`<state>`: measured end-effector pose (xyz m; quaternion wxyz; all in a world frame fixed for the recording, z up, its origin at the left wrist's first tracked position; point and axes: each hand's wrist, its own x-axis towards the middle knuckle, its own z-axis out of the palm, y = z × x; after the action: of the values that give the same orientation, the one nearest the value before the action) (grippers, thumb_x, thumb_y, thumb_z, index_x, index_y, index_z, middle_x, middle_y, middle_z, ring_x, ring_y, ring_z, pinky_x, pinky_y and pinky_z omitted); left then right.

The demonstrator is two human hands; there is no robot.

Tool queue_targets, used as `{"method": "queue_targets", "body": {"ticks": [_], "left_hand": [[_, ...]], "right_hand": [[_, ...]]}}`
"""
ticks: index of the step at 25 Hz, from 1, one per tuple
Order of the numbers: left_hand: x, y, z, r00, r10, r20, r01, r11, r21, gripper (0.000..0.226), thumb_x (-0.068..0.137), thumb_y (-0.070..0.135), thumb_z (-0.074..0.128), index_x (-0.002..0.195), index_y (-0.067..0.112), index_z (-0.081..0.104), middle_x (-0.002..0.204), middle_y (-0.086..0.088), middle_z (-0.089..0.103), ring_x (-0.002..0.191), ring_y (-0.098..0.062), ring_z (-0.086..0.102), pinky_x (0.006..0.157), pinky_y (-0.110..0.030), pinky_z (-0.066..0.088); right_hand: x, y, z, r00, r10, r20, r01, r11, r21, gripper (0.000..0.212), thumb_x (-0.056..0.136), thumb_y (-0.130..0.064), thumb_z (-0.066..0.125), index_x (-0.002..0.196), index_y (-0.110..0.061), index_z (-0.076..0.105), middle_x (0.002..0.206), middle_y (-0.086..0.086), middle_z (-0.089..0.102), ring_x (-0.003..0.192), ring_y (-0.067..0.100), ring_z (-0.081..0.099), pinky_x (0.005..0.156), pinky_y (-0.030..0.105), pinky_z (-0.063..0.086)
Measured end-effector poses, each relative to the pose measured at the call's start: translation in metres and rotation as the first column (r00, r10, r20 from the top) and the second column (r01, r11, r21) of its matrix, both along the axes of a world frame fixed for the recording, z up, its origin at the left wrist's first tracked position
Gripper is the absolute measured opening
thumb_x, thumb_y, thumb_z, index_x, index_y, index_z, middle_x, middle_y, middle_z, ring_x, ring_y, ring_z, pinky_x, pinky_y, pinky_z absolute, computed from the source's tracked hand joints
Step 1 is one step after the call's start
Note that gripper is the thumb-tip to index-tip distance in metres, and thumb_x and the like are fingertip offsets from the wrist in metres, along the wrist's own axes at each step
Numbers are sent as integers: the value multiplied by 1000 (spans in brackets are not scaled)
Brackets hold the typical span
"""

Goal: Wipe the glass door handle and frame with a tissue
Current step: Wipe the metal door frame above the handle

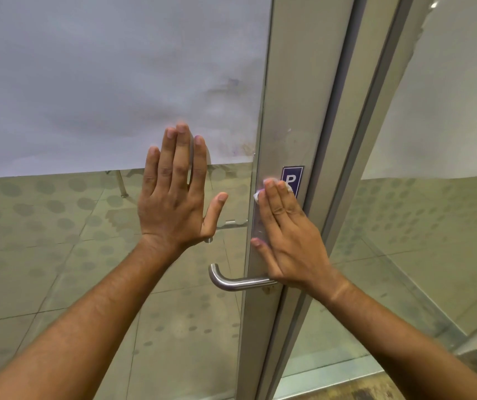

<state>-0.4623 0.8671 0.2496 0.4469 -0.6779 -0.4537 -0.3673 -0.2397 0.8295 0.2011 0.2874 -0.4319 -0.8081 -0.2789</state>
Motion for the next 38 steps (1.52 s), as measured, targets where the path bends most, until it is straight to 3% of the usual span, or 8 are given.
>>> {"method": "queue_targets", "body": {"ticks": [4,10,16,21,28,31,34,38], "left_hand": [[0,-1,0,1000,2,5,-2,1000,3,88,96,54,41,158,0,9,160,-26,12,154,-37,4,126,-45,-1],[0,-1,2,1000,-3,6,3,1000,8,89,96,54,41,158,0,7,160,-25,12,153,-37,5,126,-45,0],[1,-1,2,1000,15,8,-15,1000,11,87,96,54,42,157,-2,15,159,-26,13,153,-37,4,126,-45,-2],[0,0,1,1000,12,6,-12,1000,18,87,96,53,41,157,-2,14,159,-27,13,153,-36,6,126,-45,-1],[0,1,1,1000,14,10,-14,1000,11,88,96,54,40,158,-1,11,160,-26,12,154,-35,0,126,-45,-2],[0,1,0,1000,14,14,-14,1000,15,89,96,54,41,158,0,8,160,-26,11,154,-27,-12,126,-45,-2],[1,1,0,1000,4,8,-4,1000,10,91,96,55,41,159,2,3,160,-25,10,155,-28,-10,126,-44,-3],[-1,2,0,1000,3,10,-3,1000,11,91,96,56,41,159,2,3,160,-25,10,155,-30,-6,126,-44,-3]], "right_hand": [[16,-10,-14,992,0,126,8,998,-62,75,100,-44,37,152,5,17,162,25,7,152,36,7,123,47,16],[5,4,11,999,33,-30,-32,999,22,70,102,-41,30,154,2,10,163,21,1,152,34,5,125,42,6],[35,-11,-12,964,31,266,-9,997,-83,68,100,-40,32,153,0,22,163,18,12,153,28,8,123,44,16],[19,-3,1,994,13,107,-8,999,-44,67,102,-41,27,153,2,21,163,20,11,152,31,9,124,44,13],[32,-14,-17,949,30,313,6,994,-111,68,100,-42,31,154,-1,21,163,17,12,153,27,6,125,40,9],[32,-11,-11,959,8,285,17,996,-85,67,101,-44,26,154,-2,22,163,15,13,153,25,9,124,40,10],[23,-7,-8,983,-3,182,13,998,-56,68,102,-44,26,153,0,22,163,17,13,153,28,9,125,41,10],[32,-9,-15,956,28,293,-7,997,-75,65,102,-42,28,152,-2,27,162,16,18,152,27,11,124,41,12]]}}
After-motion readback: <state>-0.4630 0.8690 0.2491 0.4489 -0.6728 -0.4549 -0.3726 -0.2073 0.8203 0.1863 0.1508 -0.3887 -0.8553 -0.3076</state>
